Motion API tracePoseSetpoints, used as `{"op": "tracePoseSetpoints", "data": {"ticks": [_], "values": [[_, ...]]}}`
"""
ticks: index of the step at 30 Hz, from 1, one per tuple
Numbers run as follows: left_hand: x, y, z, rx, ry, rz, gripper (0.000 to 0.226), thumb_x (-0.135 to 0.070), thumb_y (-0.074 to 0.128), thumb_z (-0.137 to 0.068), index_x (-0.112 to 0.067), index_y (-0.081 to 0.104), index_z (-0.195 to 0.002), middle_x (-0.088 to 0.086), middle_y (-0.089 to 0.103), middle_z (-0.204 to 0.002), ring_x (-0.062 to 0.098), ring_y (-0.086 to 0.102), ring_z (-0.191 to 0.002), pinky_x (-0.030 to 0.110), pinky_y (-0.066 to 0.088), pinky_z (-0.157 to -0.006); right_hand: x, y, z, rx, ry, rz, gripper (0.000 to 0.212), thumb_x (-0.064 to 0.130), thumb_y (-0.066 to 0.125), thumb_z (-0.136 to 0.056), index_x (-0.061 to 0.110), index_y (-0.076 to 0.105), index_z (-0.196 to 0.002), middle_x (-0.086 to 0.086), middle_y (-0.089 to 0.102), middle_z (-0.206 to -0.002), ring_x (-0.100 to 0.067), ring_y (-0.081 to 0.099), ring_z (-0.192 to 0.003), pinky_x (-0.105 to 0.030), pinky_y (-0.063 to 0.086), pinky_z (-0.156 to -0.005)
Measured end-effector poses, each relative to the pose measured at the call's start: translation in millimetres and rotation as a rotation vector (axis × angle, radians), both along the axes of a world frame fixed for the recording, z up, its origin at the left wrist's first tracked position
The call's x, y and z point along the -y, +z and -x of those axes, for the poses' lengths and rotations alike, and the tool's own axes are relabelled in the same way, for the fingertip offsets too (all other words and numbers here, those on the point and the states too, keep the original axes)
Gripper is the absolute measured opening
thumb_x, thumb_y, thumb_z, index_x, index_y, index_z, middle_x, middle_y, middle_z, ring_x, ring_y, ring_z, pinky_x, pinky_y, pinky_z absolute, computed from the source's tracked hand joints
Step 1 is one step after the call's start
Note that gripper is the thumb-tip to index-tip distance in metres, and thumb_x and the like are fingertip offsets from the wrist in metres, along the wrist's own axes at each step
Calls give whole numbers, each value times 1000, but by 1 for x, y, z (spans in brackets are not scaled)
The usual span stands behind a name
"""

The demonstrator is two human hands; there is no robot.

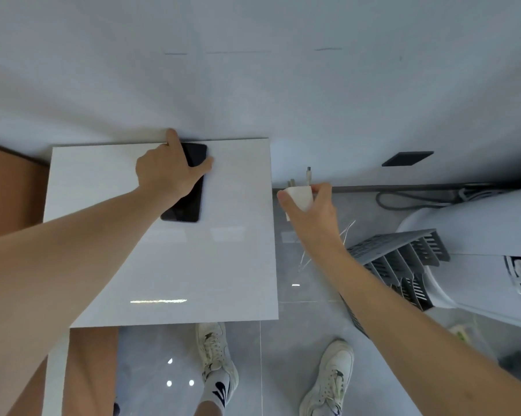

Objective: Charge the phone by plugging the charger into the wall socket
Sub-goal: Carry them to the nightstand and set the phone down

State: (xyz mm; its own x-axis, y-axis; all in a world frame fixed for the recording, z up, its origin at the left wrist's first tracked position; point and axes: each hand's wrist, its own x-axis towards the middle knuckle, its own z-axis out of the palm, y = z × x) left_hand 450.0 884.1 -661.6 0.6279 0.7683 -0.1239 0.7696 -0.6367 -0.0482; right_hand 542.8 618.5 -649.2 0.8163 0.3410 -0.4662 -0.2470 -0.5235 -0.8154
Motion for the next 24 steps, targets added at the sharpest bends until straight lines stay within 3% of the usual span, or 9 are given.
{"op": "tracePoseSetpoints", "data": {"ticks": [4, 8, 13, 18, 24], "values": [[2, -3, 1, -3, 27, 10, 102, -83, 42, -81, -4, 30, -145, 15, 67, -105, 41, 66, -89, 41, 37, -64, 7, 0, -4, -5, -2, -12, 50, 47, 78, -86, 23, 43, -112, 9, 57, -100, -7, 62, -84, -18, 49, -57], [6, -1, 1, -44, 63, 36, 111, -86, 37, -81, -6, 19, -155, 18, 60, -122, 43, 63, -100, 43, 37, -67, 14, 3, -10, -24, -34, -36, 49, 44, 79, -87, 21, 45, -113, 9, 56, -98, -4, 61, -80, -8, 47, -51], [17, 5, 4, -29, 114, 71, 103, -85, 35, -81, -1, 38, -140, 20, 55, -121, 43, 58, -105, 45, 37, -67, 22, 10, -16, -33, -38, -52, 47, 44, 79, -87, 22, 46, -112, 9, 56, -96, 10, 63, -68, -8, 47, -49], [41, 22, 12, 39, 71, 18, 79, -69, 42, -91, 1, 46, -128, 22, 47, -128, 39, 44, -113, 47, 40, -71, 27, 19, -16, -53, -35, -63, 48, 48, 78, -86, 23, 47, -114, 9, 58, -98, -6, 61, -78, -21, 51, -59], [83, 40, 27, 163, 14, 42, 55, -46, 49, -97, 1, 50, -127, 23, 48, -119, 41, 44, -109, 50, 46, -78, 38, 31, -15, -88, 20, -100, 48, 46, 77, -86, 22, 49, -116, 5, 59, -100, -13, 62, -81, -37, 59, -71]]}}
